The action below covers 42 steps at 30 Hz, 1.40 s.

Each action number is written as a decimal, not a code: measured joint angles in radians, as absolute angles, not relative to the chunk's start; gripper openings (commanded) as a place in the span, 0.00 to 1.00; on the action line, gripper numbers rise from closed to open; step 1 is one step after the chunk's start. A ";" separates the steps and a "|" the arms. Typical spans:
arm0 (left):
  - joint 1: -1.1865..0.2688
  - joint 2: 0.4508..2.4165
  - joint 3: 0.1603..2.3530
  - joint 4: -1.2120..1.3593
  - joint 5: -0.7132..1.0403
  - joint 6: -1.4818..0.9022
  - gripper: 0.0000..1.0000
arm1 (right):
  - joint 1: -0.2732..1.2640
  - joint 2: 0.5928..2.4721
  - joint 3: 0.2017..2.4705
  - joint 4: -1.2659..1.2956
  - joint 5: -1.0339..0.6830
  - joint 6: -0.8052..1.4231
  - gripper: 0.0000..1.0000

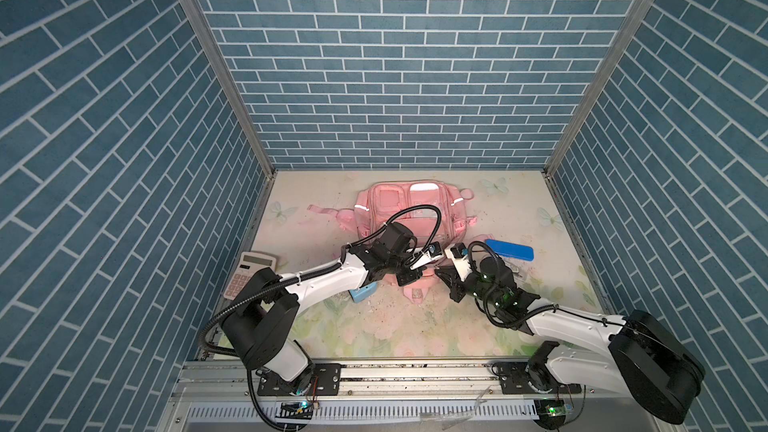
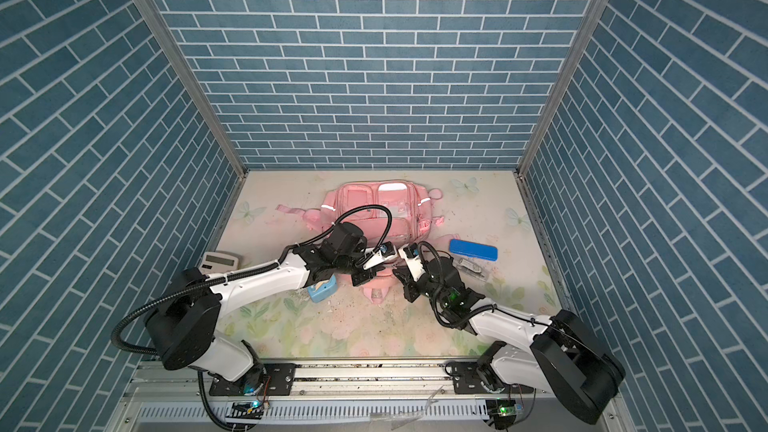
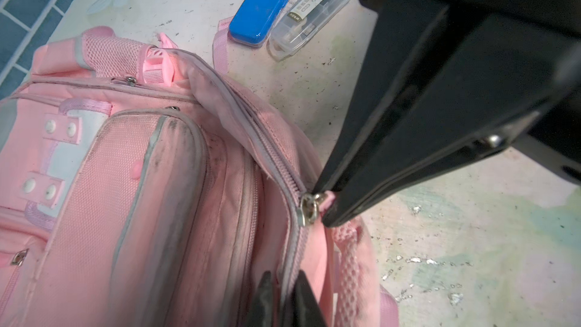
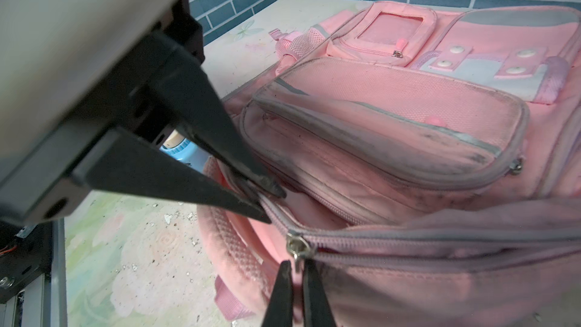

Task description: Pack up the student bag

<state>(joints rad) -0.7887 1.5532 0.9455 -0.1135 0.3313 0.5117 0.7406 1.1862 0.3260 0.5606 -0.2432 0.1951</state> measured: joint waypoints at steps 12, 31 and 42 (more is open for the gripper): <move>-0.757 1.500 0.926 -0.141 0.334 0.582 0.00 | 0.559 1.165 0.319 0.542 -0.324 0.211 0.00; -0.683 1.393 0.892 -0.240 0.323 0.657 0.53 | 0.460 1.261 0.411 0.454 -0.457 0.176 0.00; -0.843 1.485 0.937 -0.066 0.300 0.484 0.62 | 0.465 1.257 0.396 0.464 -0.457 0.178 0.00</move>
<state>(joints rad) -0.8433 1.4849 0.9367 -0.0658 0.3000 0.4839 0.4648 1.2568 0.3962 0.4641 -0.4568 0.1780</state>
